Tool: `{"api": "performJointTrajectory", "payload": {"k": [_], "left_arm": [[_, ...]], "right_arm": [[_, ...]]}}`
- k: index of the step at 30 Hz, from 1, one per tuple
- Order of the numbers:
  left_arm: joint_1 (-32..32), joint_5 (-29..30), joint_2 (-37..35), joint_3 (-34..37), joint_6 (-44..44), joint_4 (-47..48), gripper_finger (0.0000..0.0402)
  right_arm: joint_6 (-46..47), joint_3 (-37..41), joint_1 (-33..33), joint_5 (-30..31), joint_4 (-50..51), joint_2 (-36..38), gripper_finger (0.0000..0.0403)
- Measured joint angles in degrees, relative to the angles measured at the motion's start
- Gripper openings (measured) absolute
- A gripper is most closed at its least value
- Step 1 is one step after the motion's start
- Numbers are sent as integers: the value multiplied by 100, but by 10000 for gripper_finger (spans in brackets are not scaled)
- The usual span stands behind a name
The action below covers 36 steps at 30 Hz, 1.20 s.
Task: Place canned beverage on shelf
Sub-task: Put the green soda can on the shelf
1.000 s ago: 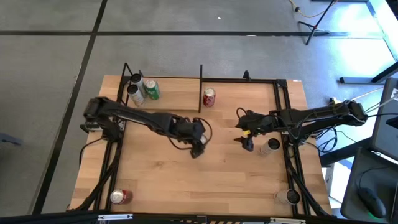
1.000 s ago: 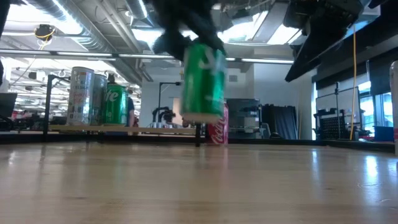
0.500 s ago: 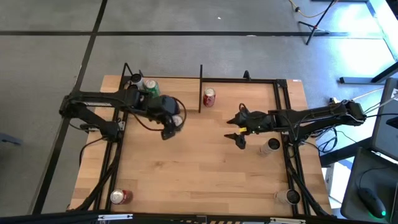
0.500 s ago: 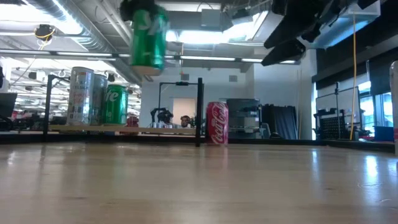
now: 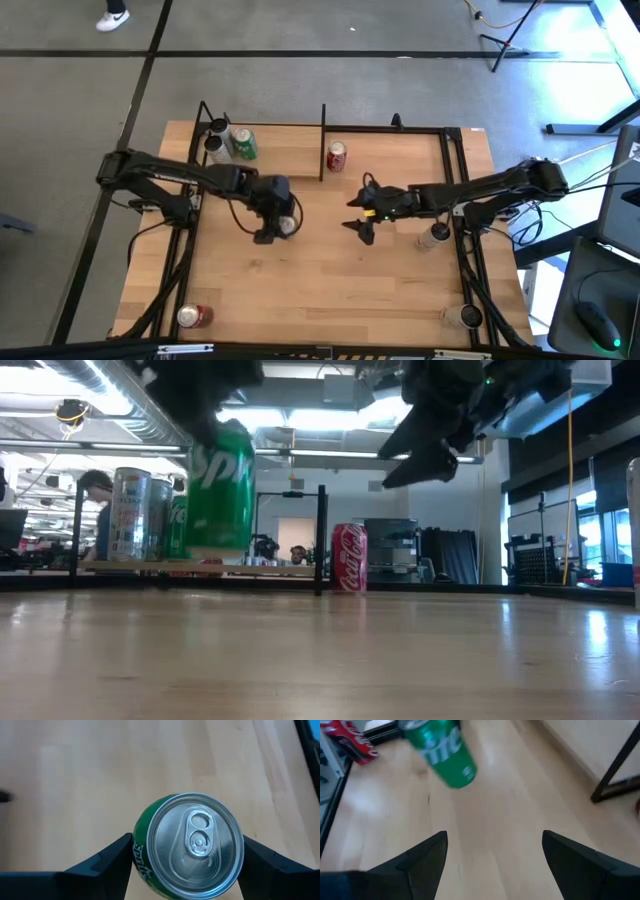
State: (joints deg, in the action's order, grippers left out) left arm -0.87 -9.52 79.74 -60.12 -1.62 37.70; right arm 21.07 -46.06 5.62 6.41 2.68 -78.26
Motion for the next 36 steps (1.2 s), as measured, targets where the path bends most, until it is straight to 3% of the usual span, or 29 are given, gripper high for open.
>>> {"api": "performJointTrajectory", "payload": {"k": [6,12,17,36], "left_arm": [[-69,-494,71,671,-275,-699,259],[-161,-565,64,956,-572,-969,259],[-236,-994,47,1194,-840,-1260,261],[-334,-934,37,1233,-534,-1454,354]], "right_arm": [[341,0,-1,1,-2,-209,315],[438,0,-1,3,-9,-238,315],[507,0,-1,3,-6,-238,315],[591,0,-1,14,-2,-238,315]]}}
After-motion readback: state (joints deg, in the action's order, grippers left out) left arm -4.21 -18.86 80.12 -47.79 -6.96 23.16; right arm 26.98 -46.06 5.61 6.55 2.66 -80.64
